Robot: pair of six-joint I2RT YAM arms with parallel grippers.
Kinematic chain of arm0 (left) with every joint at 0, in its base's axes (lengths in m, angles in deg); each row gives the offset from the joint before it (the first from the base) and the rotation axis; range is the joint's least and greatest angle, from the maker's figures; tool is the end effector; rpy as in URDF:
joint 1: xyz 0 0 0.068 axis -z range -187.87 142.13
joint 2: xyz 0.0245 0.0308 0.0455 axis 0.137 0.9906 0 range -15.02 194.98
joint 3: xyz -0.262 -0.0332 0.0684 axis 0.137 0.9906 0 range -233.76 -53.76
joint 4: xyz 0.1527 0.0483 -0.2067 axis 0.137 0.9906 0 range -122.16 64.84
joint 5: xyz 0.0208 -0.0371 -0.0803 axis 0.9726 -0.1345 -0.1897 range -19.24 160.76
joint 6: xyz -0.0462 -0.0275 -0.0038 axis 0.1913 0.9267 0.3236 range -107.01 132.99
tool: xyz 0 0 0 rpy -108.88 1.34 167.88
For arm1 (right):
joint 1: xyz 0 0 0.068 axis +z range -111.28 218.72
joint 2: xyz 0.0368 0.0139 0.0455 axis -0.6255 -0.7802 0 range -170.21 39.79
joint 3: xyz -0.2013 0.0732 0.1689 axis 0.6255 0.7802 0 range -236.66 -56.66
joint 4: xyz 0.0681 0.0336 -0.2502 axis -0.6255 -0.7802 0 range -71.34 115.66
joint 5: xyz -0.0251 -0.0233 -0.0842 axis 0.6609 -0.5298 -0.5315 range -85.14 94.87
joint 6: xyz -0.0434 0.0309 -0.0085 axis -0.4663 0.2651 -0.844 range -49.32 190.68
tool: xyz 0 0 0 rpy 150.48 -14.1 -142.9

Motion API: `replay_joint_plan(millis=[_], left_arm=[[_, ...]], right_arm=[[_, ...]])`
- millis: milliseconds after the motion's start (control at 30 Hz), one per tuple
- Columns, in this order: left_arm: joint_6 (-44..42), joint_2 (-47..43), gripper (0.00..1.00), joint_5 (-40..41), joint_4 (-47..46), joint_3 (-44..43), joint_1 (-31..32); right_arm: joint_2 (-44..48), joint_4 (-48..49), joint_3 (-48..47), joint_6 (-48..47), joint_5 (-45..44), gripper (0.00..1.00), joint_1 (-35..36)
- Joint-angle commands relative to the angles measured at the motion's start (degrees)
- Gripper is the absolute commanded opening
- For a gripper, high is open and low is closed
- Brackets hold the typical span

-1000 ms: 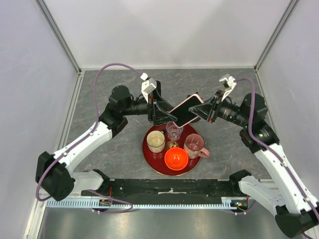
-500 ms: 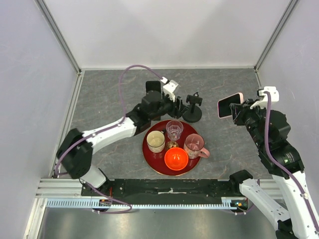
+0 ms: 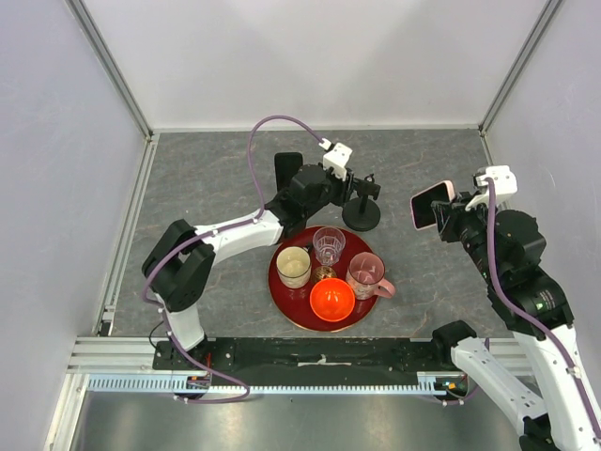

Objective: Place the phone on the phone stand

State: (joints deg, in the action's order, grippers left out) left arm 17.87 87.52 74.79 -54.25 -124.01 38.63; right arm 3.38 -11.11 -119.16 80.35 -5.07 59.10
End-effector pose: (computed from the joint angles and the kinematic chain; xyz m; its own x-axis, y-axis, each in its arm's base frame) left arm 0.2938 -0.3061 0.2716 -0.1790 0.0651 -0.9817 0.6632 0.7450 -0.0715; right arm 0.1037 0.0320 0.4116 -0.2021 0.1013 -0.9741 -0.1523 0.9793 0.1334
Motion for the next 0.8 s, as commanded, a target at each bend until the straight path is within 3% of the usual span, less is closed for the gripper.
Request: replay_joint_plan(millis=[0, 67, 267, 333, 367, 533, 667, 767], left_arm=[[-3.39, 1.78, 0.39, 1.68, -5.77, -2.25, 0.35], [-3.48, 2.05, 0.34, 1.24, -6.21, -2.08, 0.35], [-4.53, 1.79, 0.36, -2.27, -7.7, -0.76, 0.34], [-6.89, 1.78, 0.33, -3.76, -8.15, -0.06, 0.0], [-7.78, 1.78, 0.25, -5.94, -8.32, 0.12, -0.44], [-12.16, 1.79, 0.17, -21.65, -7.8, 1.61, -3.69], [-15.25, 1.52, 0.03, -28.63, -6.13, 2.06, -6.51], [-17.45, 1.61, 0.02, -32.67, -4.2, 1.88, -8.18]], right_arm=[[-0.33, 6.89, -0.17, -2.55, 4.39, 0.0, 0.1], [-1.56, 6.98, -0.52, -2.73, 6.32, 0.0, 0.01], [-5.08, 7.68, -1.92, -1.94, 11.33, 0.0, 0.01], [-6.65, 7.6, -2.27, -1.5, 12.83, 0.0, 0.1], [-7.36, 7.68, -2.45, -1.41, 13.44, 0.0, 0.01], [-12.54, 7.68, -3.94, -2.72, 16.08, 0.0, 0.01], [-16.41, 7.68, -7.27, -3.17, 16.26, 0.0, 0.01], [-19.49, 7.33, -9.65, -3.17, 16.7, 0.0, 0.01]])
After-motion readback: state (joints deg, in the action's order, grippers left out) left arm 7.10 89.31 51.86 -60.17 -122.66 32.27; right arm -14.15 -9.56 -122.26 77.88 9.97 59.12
